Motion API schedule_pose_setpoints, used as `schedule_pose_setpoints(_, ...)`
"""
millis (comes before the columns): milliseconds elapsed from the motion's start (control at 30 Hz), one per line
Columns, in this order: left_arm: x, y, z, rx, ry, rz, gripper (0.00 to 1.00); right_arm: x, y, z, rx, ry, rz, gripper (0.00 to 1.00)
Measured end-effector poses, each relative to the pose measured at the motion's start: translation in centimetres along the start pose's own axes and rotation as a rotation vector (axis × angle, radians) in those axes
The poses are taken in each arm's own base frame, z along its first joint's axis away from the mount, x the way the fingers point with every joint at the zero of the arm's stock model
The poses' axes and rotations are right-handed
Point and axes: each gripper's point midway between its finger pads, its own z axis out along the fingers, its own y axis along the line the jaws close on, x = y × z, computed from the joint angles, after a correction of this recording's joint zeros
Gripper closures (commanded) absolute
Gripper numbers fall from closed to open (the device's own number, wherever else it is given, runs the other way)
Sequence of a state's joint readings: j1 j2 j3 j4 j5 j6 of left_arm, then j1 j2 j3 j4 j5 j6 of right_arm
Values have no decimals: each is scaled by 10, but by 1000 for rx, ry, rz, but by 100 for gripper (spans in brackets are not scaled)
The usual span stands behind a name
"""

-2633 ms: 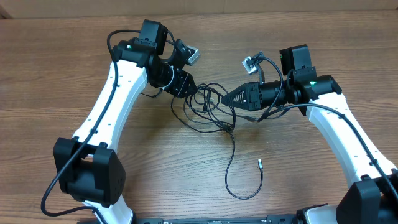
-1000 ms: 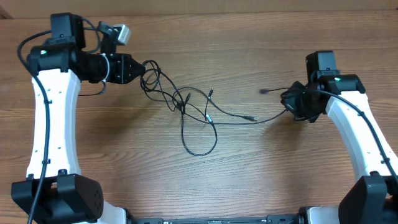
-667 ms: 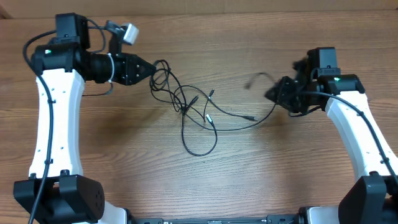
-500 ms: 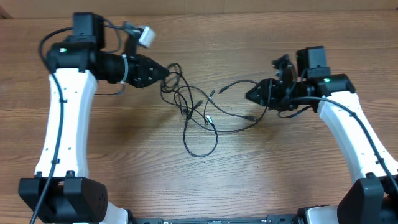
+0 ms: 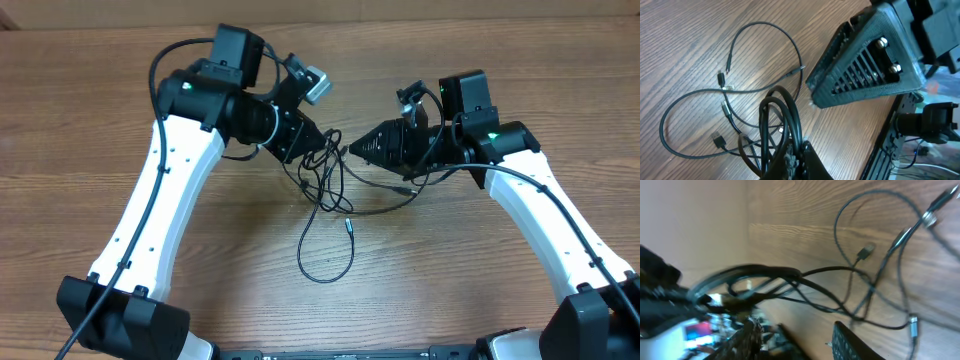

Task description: Untangle cables

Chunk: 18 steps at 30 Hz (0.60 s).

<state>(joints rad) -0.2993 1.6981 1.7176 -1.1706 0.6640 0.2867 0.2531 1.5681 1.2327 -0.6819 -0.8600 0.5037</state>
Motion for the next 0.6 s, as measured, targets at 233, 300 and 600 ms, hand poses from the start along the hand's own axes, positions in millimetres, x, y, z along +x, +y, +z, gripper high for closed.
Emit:
schedule_pose_setpoints(233, -3, -17, 11, 23, 11, 46, 96, -2, 12, 4, -39, 1, 170, 54)
schedule_pose_setpoints(300, -5, -20, 11, 40, 2, 49, 96, -4, 14, 4, -49, -4, 210, 54)
schedule_pose_setpoints(600, -14, -41, 8, 168, -49, 51, 96, -7, 18, 4, -62, -11, 293, 65)
